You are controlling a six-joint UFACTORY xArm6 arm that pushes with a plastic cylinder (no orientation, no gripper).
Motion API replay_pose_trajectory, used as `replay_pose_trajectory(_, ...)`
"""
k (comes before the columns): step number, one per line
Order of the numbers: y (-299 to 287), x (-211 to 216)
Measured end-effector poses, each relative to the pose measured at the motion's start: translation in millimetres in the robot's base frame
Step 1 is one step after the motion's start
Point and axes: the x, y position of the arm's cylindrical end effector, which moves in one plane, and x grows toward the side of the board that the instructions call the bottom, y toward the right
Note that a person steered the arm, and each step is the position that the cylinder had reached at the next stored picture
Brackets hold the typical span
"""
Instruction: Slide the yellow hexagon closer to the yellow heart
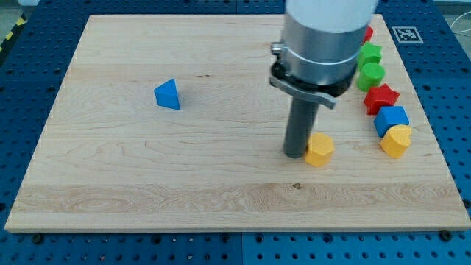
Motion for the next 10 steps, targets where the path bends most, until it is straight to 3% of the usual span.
replay_pose_trajectory(2,57,14)
replay_pose_trajectory(5,77,-18)
replay_pose_trajectory(7,100,-17)
replay_pose_trajectory(10,87,-16)
